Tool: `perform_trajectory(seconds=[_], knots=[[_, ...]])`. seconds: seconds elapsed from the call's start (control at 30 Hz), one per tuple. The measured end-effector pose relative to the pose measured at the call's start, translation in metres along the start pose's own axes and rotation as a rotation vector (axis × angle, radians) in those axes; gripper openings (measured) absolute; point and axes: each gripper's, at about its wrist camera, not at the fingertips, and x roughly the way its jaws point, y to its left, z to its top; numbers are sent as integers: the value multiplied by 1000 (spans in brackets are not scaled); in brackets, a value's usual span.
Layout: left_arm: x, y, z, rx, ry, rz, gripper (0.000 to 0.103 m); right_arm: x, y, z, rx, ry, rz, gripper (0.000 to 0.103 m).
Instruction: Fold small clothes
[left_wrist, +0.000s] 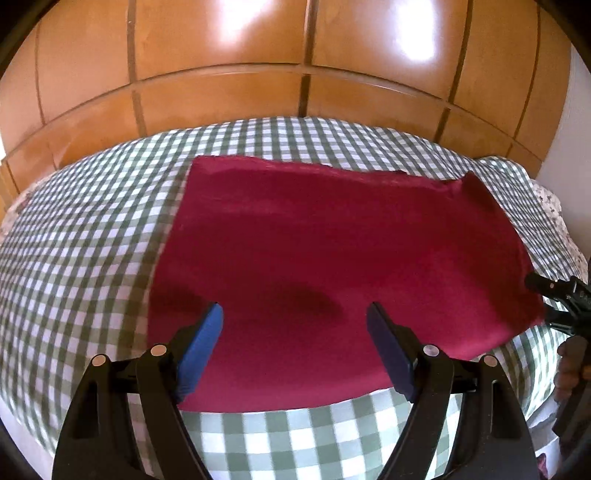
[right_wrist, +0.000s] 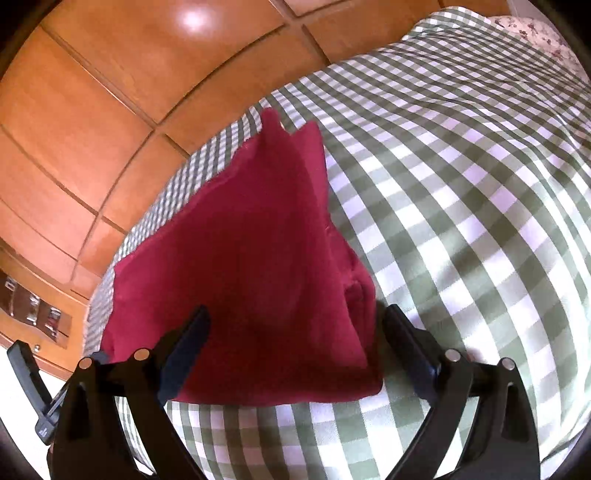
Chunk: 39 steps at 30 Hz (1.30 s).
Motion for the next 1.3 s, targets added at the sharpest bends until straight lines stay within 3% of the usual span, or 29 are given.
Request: perform_trajectory(seconds=[0.13, 0.2, 0.27, 0.37, 0.57, 0.87, 0.93, 1.0, 1.3], knots=[[16, -7, 1, 26, 43, 19, 79, 1, -2, 2, 2, 6, 20, 94], [24, -7, 1, 7, 72, 27, 79, 1, 1, 2, -10, 26, 40, 77], [20, -8, 2, 5, 56, 37, 79, 2, 3, 0, -26, 29, 25, 75], [17, -16, 4, 41, 36, 54, 79, 4, -2, -1, -20, 31, 2, 62], [42, -18, 3, 62, 97, 71, 80, 4, 7, 4, -55, 50, -38, 57], [32, -11, 4, 3, 49, 37, 82, 16, 19, 3, -88, 114, -67, 53], [28, -9, 4, -1, 37, 33, 82, 14, 23, 4, -92, 129, -74, 34], [27, -6, 3, -3, 33, 29, 82, 12, 32, 6, -112, 127, -81, 27], [21, 8, 1, -41, 14, 12, 82, 3, 84, 13, -208, 110, -77, 26]])
